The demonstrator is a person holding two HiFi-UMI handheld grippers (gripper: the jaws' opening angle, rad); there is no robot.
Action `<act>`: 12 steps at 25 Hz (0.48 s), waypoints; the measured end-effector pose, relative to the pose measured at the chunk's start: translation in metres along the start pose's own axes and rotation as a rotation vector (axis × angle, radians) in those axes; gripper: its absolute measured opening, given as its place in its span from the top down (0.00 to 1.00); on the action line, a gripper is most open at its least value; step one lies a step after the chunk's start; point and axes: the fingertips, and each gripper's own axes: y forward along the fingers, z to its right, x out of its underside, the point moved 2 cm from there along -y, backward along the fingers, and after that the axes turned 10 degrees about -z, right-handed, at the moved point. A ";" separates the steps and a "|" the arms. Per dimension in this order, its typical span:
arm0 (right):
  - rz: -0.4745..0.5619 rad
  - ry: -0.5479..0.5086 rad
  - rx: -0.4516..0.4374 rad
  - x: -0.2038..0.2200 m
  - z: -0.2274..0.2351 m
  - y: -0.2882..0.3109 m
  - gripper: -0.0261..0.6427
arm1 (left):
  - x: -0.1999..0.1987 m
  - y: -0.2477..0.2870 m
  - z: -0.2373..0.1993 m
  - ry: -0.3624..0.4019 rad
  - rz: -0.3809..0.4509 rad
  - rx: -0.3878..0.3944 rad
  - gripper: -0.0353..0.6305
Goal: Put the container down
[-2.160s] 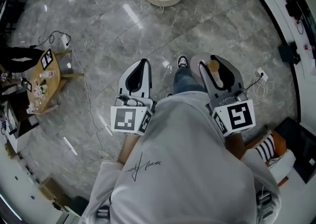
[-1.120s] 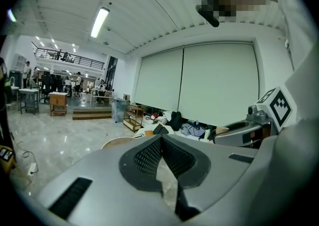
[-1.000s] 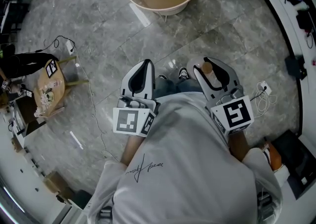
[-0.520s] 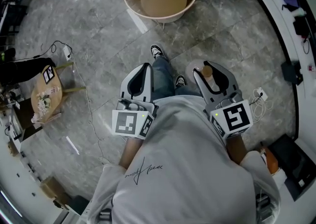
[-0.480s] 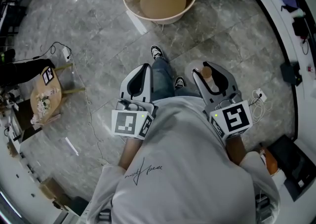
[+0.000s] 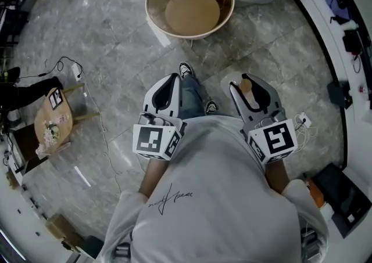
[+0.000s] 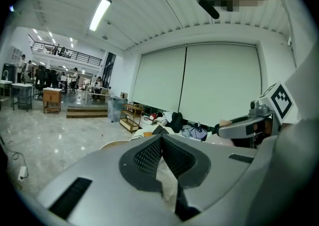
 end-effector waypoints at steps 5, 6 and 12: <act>-0.004 -0.003 -0.006 -0.023 0.006 0.032 0.74 | -0.017 0.024 -0.027 0.001 0.003 0.016 0.92; -0.005 -0.005 -0.009 -0.028 0.007 0.038 0.74 | -0.020 0.029 -0.032 0.003 0.001 0.017 0.92; -0.012 -0.013 -0.016 -0.056 0.012 0.073 0.74 | -0.042 0.051 -0.063 0.008 -0.007 0.023 0.92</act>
